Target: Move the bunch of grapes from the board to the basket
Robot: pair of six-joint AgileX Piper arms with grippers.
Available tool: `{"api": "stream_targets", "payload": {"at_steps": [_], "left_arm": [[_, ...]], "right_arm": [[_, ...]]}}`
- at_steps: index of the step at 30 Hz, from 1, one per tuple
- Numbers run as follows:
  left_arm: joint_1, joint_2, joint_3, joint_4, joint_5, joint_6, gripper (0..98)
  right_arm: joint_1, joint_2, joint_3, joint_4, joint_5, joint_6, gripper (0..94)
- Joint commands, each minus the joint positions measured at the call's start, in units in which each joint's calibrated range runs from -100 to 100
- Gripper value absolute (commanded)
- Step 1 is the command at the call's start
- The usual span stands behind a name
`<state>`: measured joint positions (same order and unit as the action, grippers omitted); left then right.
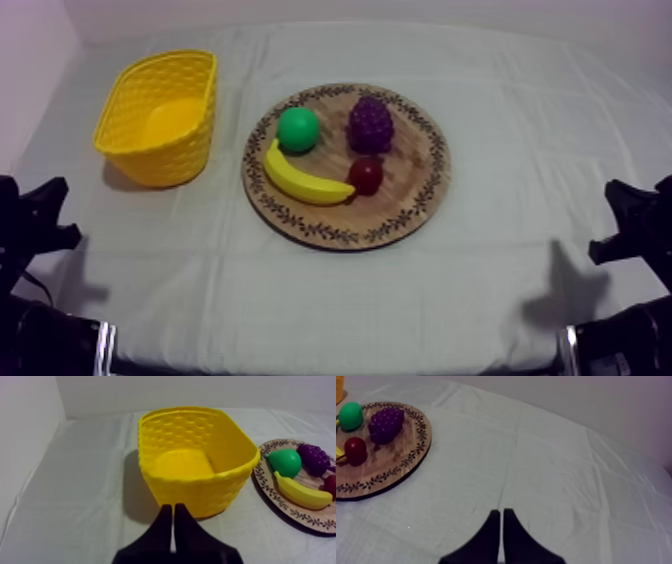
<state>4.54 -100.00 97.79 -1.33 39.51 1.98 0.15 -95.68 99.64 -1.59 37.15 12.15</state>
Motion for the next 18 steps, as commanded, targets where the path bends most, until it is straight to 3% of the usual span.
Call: {"api": "stream_targets", "payload": {"at_steps": [1,7,18], "left_arm": [[0.0,0.0,-0.4,0.12,1.0,-0.3,0.0],[0.5,1.9,-3.9,0.4,2.8,-0.8,0.0],[4.5,18.9,-18.9,1.66,1.4,-1.6,0.0]], "right_arm": [[0.0,0.0,0.0,0.0,0.0,0.0,0.5],[0.0,0.0,0.0,0.0,0.0,0.0,0.5],[0.0,0.0,0.0,0.0,0.0,0.0,0.5]]}}
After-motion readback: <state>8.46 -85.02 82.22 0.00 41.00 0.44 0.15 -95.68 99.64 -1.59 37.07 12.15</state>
